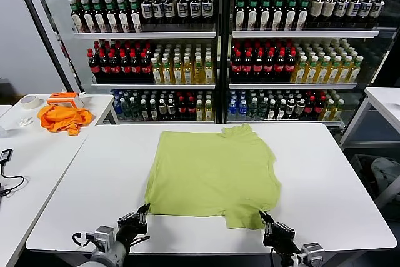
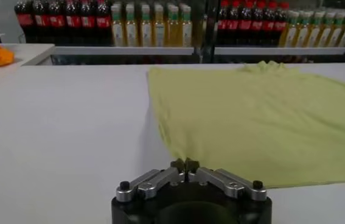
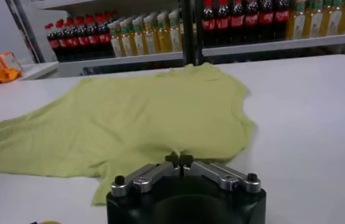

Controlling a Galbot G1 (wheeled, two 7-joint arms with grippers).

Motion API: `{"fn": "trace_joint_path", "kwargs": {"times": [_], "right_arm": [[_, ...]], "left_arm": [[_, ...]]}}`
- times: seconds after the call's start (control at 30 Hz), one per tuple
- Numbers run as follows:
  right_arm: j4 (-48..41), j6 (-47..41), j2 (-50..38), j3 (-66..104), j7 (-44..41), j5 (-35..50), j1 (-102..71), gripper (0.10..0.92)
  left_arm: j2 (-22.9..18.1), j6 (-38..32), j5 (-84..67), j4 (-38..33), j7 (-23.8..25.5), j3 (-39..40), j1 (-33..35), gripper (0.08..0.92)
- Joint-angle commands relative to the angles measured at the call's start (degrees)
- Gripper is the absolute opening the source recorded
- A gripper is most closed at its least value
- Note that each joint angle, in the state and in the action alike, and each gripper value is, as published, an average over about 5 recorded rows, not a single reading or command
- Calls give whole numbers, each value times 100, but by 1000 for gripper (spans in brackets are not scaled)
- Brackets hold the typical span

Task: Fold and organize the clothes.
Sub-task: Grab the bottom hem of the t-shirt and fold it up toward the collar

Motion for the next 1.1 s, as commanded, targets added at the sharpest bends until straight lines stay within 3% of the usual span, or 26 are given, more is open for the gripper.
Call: {"fn": "trace_joint_path", "kwargs": {"times": [0.03, 0.2, 0.33, 0.53, 0.8, 1.1], "right_arm": [[593, -15, -70, 186, -5, -226, -1034, 105], [747, 14, -5, 280, 35, -404, -1309, 105], [800, 1, -32, 380, 64, -327, -1115, 105], [557, -541, -157, 300, 230, 301, 355, 105], [-387, -1114, -127, -45, 505, 976, 2038, 105], [-1093, -1191, -56, -136, 470, 1040, 2643, 105]], "left_arm": [[381, -17, -91, -1100, -157, -592, 1472, 82], [420, -14, -90, -1213, -212, -815, 1796, 82], [428, 41, -58, -1196, -232, -839, 1624, 82], [430, 113, -256, -849, 71, -841, 372, 82], [198, -174, -393, 393, 664, -75, -1201, 82], [-17, 28, -424, 1491, 746, 283, -2167, 82]]}}
